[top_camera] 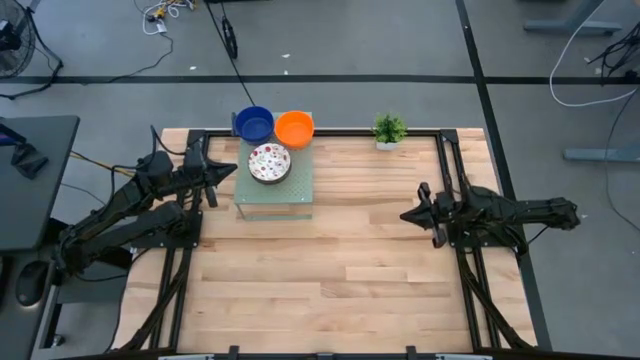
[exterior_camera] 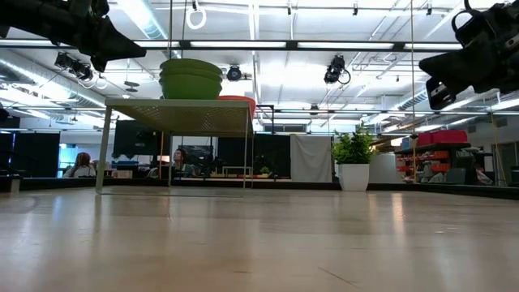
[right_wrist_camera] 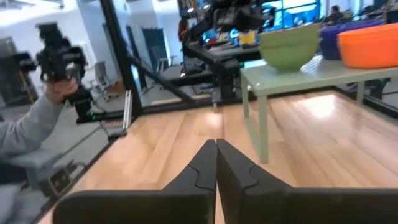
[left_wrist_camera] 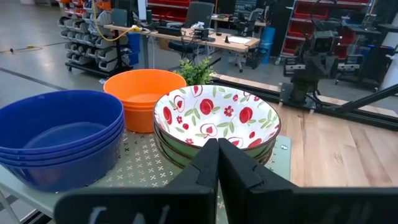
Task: Pick & Place Mini bowls
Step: Return to Home Position
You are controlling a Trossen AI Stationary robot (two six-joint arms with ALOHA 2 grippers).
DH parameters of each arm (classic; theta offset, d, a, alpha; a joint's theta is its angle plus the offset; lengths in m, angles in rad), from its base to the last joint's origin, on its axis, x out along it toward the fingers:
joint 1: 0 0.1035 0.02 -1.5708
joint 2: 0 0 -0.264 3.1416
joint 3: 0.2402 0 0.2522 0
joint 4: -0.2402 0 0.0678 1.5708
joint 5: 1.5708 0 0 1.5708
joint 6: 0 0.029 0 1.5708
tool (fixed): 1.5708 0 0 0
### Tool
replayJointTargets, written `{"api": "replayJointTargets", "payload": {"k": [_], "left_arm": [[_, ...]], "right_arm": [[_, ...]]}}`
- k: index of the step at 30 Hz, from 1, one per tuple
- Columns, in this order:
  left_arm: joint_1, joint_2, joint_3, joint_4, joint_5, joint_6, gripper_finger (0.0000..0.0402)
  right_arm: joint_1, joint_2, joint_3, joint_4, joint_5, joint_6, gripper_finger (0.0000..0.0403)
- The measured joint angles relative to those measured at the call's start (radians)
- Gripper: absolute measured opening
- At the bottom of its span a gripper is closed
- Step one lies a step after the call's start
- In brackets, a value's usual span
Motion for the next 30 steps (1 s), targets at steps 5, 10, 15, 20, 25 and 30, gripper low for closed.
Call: {"api": "replayJointTargets", "payload": {"k": [5, 10, 15, 20, 25, 30], "left_arm": [[0.0, 0.0, 0.0, -0.004, 0.0, 0.0, 0.0014], [0.0, 0.0, 0.0, -0.004, 0.0, 0.0, 0.0014], [0.0, 0.0, 0.001, -0.011, 0.0, 0.001, 0.0014], [0.0, 0.001, 0.001, -0.031, 0.0, 0.002, 0.0014], [0.0, 0.001, 0.001, -0.039, 0.0, 0.002, 0.0014], [0.0, 0.001, 0.001, -0.041, 0.0, 0.002, 0.0014]], "right_arm": [[0.039, 0.049, 0.0, -0.005, 0.031, -0.036, 0.0009], [0.059, 0.083, 0.0, -0.016, 0.094, -0.037, 0.0008], [0.06, 0.077, 0.0, -0.016, 0.109, -0.011, 0.0004], [0.05, 0.054, 0.024, -0.071, 0.126, 0.002, 0.0002], [0.042, -0.013, 0.071, -0.217, 0.23, 0.004, 0.0002], [0.043, -0.023, 0.075, -0.22, 0.235, -0.009, 0.0002]]}}
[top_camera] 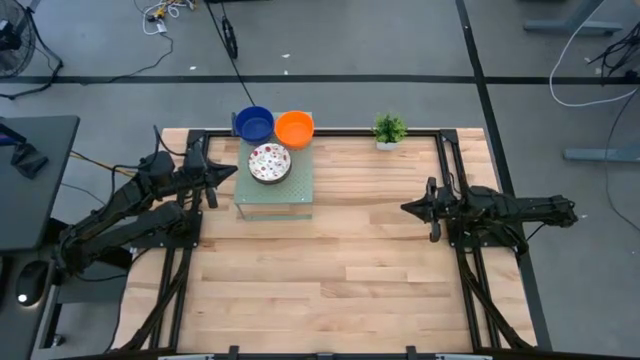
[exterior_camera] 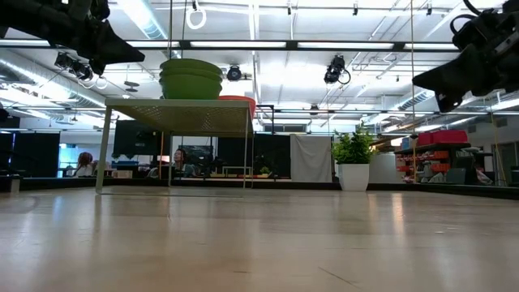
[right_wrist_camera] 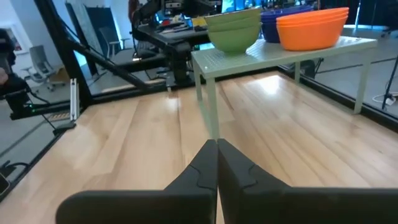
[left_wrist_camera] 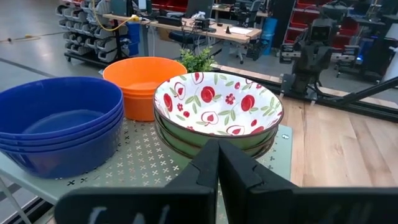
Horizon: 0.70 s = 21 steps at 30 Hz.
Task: Pick & Place Mini bowls
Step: Return to Home Position
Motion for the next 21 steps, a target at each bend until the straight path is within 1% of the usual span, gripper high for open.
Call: {"api": "replayJointTargets", "payload": {"k": [3, 5, 7, 8, 10, 21], "left_arm": [[0.0, 0.0, 0.0, 0.001, 0.0, 0.0, 0.0014], [0.0, 0.0, 0.0, 0.001, 0.0, 0.0, 0.0014], [0.0, 0.0, 0.0, 0.0, 0.0, 0.0, 0.0014], [0.0, 0.0, 0.0, 0.001, 0.0, 0.0, 0.0014], [0.0, 0.0, 0.0, 0.001, 0.0, 0.0, 0.0014], [0.0, 0.0, 0.0, 0.009, 0.001, 0.011, 0.0013]], "right_arm": [[0.001, 0.0, -0.004, 0.03, 0.001, -0.01, 0.0002], [0.001, -0.001, -0.024, 0.104, -0.005, -0.02, 0.0002], [0.0, -0.001, -0.07, 0.205, -0.043, -0.022, 0.0002], [0.001, -0.001, -0.079, 0.213, -0.073, -0.022, 0.0002], [0.002, 0.002, -0.076, 0.215, -0.099, -0.019, 0.0002], [0.001, 0.0, -0.075, 0.215, -0.106, -0.103, 0.0006]]}}
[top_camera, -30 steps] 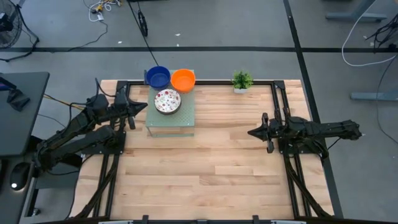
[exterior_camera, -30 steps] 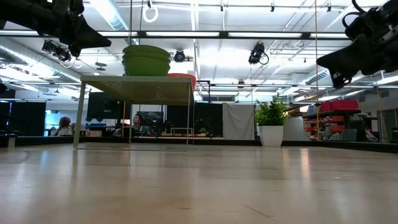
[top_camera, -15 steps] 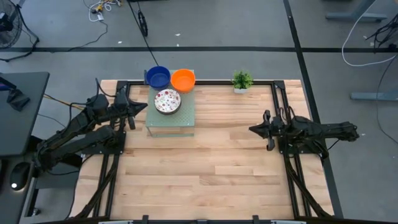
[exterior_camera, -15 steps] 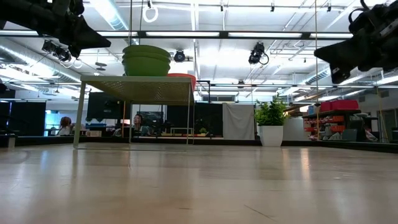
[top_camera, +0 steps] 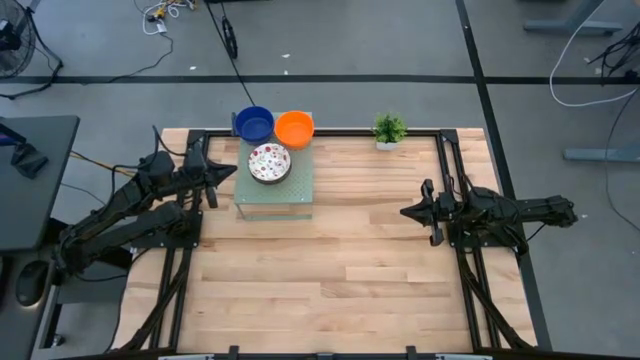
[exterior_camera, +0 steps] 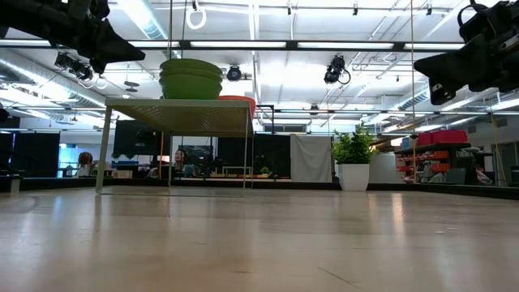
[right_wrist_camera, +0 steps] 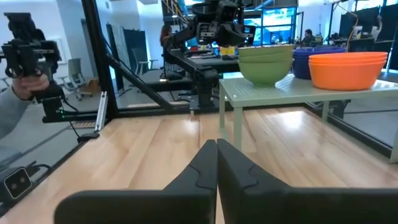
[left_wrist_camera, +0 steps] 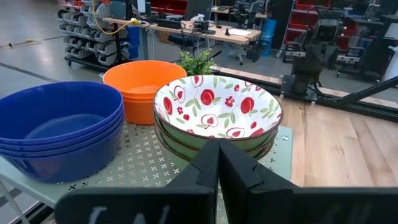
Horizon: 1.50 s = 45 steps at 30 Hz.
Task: Pick & Place Mini bowls
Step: Return to Home Position
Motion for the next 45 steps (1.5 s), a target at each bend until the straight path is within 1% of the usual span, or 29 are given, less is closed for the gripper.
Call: {"api": "replayJointTargets", "payload": {"k": [2, 4, 6, 8, 10, 13, 16, 20, 23, 26, 28, 31, 36, 40, 45], "left_arm": [[0.0, 0.0, 0.0, 0.0, 0.012, 0.005, 0.0009], [0.0, 0.0, -0.007, 0.014, 0.05, 0.025, 0.0005], [0.0, -0.011, -0.06, 0.111, 0.118, 0.032, 0.0004], [-0.001, -0.028, -0.146, 0.249, 0.172, 0.01, 0.0004], [0.0, -0.041, -0.23, 0.387, 0.198, -0.012, 0.0003], [0.0, -0.063, -0.311, 0.492, 0.205, -0.045, 0.0003], [-0.007, -0.089, -0.331, 0.512, 0.212, -0.086, 0.0003], [-0.084, -0.134, -0.349, 0.518, 0.216, -0.113, 0.0002], [-0.183, -0.178, -0.38, 0.518, 0.156, -0.116, 0.0001], [-0.302, -0.214, -0.402, 0.513, 0.018, -0.089, 0.0001], [-0.374, -0.226, -0.404, 0.518, -0.053, -0.068, 0.0001], [-0.473, -0.232, -0.405, 0.518, -0.1, -0.063, 0.0001], [-0.627, -0.231, -0.405, 0.476, -0.234, -0.032, 0.0001], [-0.721, -0.231, -0.432, 0.49, -0.266, -0.034, 0.0001], [-0.787, -0.23, -0.443, 0.48, -0.291, -0.03, 0.0002]], "right_arm": [[0.0, 0.0, 0.0, 0.0, 0.0, -0.001, 0.0006], [0.0, 0.0, 0.0, 0.0, 0.001, 0.005, 0.0006], [0.0, 0.0, 0.0, 0.0, 0.001, 0.005, 0.0006], [0.0, 0.0, 0.0, 0.0, 0.001, 0.005, 0.0006], [0.0, 0.0, 0.0, 0.0, 0.001, 0.005, 0.0006], [0.0, 0.0, 0.0, 0.0, 0.002, 0.005, 0.0006], [0.0, 0.0, 0.0, 0.0, 0.002, 0.005, 0.0006], [0.0, 0.0, 0.0, 0.0, 0.003, 0.005, 0.0006], [0.0, 0.0, 0.0, 0.0, 0.003, 0.005, 0.0006], [0.0, 0.0, 0.0, 0.0, 0.003, 0.005, 0.0007], [0.0, 0.0, 0.0, 0.0, 0.003, 0.005, 0.0007], [0.0, 0.0, 0.0, 0.0, 0.003, 0.005, 0.0007], [0.0, 0.0, 0.0, 0.0, 0.003, 0.005, 0.0007], [0.0, 0.0, 0.0, 0.0, 0.003, 0.003, 0.0007], [0.0, 0.0, 0.0, 0.0, 0.003, -0.027, 0.0007]]}}
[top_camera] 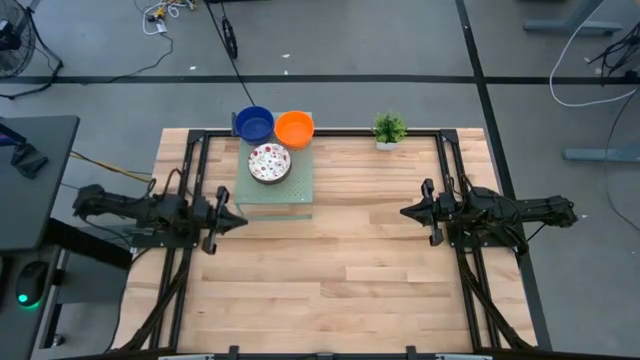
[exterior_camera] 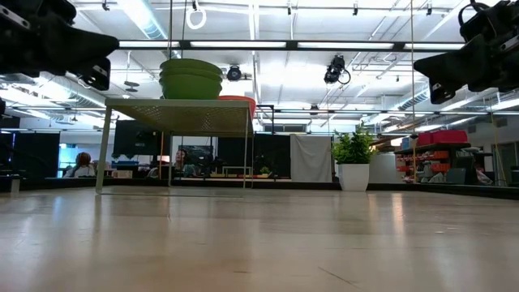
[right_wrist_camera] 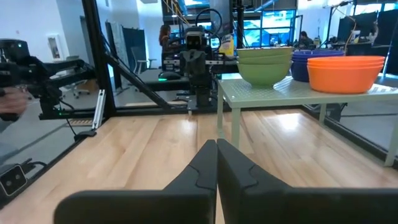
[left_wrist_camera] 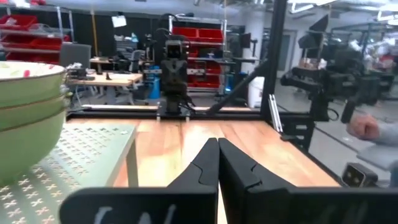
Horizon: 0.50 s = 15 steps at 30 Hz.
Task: Pick & Place Mini bowls
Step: Return to Home Position
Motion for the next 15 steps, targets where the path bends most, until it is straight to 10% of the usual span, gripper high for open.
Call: {"api": "replayJointTargets", "payload": {"k": [15], "left_arm": [[-0.007, 0.031, 0.001, -0.122, 0.011, 0.078, 0.0006]], "right_arm": [[0.0, 0.0, 0.0, 0.001, 0.0, 0.006, 0.0007]]}}
